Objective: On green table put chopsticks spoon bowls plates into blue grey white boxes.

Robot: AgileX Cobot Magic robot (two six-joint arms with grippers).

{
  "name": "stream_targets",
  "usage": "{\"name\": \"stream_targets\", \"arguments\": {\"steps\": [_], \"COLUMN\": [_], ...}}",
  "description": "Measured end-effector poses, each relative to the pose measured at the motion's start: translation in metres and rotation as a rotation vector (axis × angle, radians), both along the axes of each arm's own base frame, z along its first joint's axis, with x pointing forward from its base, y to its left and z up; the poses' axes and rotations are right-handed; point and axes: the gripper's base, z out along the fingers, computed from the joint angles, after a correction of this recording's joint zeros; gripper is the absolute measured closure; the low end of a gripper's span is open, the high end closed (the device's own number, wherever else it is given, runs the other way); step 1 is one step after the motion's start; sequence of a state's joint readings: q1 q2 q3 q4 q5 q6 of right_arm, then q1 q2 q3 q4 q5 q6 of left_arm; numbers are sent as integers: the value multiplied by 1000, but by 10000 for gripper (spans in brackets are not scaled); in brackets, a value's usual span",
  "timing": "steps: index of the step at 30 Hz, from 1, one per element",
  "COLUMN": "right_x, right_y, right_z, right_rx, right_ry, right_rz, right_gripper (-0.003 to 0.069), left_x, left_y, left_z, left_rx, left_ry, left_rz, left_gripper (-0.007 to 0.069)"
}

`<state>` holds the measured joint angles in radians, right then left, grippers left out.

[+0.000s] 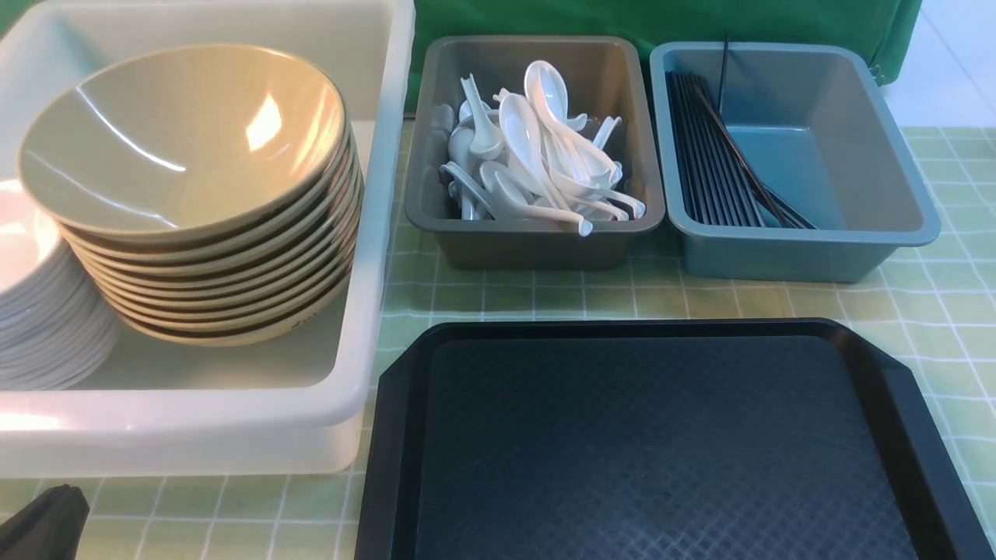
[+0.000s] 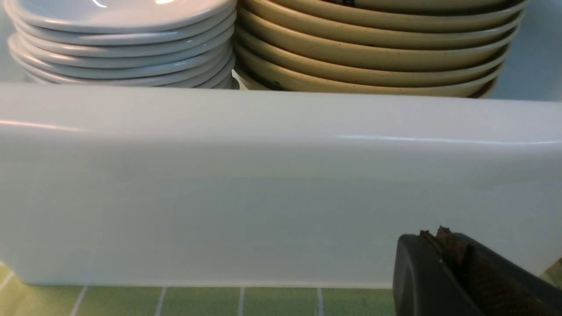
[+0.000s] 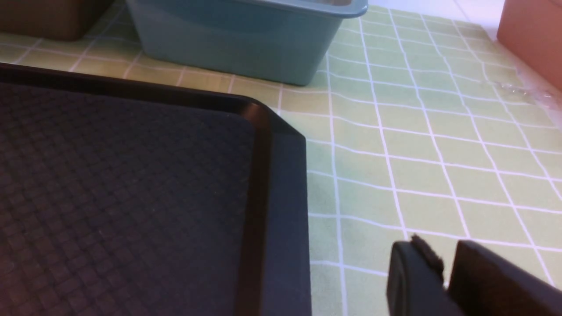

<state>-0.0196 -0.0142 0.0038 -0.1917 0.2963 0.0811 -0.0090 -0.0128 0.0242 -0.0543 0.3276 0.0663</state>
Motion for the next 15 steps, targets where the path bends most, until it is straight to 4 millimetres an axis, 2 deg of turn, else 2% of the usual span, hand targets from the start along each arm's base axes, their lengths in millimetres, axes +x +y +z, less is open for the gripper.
{"name": "stream_targets", "arguments": {"steps": [15], "right_x": [0], "right_y": [0], "right_z": [0], "right_rx": [0], "right_ry": [-1], "right_rz": [0], "right_gripper": [499], "left_x": [0], "left_y": [0], "left_z": [0], "left_rx": [0], "left_ry": [0], "left_rz": [0], "left_gripper": [626]}}
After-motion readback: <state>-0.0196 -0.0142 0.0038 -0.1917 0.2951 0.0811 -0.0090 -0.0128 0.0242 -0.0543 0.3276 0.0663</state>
